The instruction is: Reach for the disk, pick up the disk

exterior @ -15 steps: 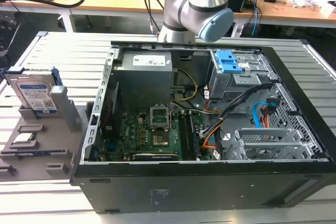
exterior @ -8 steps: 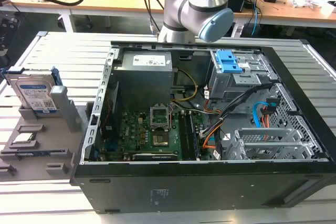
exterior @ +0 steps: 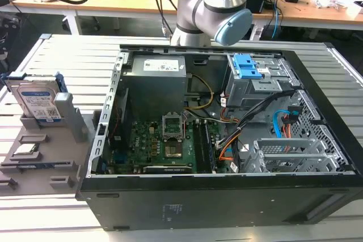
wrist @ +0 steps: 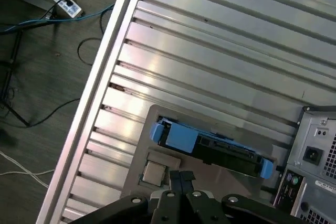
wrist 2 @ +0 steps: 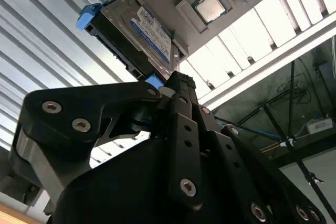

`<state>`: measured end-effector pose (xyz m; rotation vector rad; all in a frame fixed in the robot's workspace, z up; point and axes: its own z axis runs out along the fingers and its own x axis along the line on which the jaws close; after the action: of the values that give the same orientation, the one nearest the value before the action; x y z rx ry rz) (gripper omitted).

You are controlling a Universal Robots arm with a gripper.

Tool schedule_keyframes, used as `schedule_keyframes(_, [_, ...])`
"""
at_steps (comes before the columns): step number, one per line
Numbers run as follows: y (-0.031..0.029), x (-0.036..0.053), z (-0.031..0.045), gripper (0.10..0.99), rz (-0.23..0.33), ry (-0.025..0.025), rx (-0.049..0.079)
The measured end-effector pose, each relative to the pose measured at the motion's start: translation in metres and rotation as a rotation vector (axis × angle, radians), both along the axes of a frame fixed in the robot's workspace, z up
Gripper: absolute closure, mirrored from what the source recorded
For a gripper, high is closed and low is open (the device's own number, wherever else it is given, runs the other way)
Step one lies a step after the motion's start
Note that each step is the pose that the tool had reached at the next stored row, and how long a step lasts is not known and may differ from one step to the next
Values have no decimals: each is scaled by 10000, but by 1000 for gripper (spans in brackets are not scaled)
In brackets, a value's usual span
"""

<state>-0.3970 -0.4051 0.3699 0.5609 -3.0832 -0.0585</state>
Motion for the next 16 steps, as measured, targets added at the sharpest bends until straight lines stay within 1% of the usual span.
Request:
schedule_keyframes(2, [0,0,0,980,551,1,0])
schedule_keyframes(6, [0,0,0,980,1024,0,1])
schedule_keyframes(8, [0,0,0,980,1568,0,1])
schedule_keyframes(10, [0,0,0,980,1846,0,1])
schedule_keyframes(13, [0,0,0,980,2419,1,1])
schedule_keyframes(14, [0,0,0,980,2577,0,1])
schedule_keyframes(16, [0,0,0,980,2709,1,1])
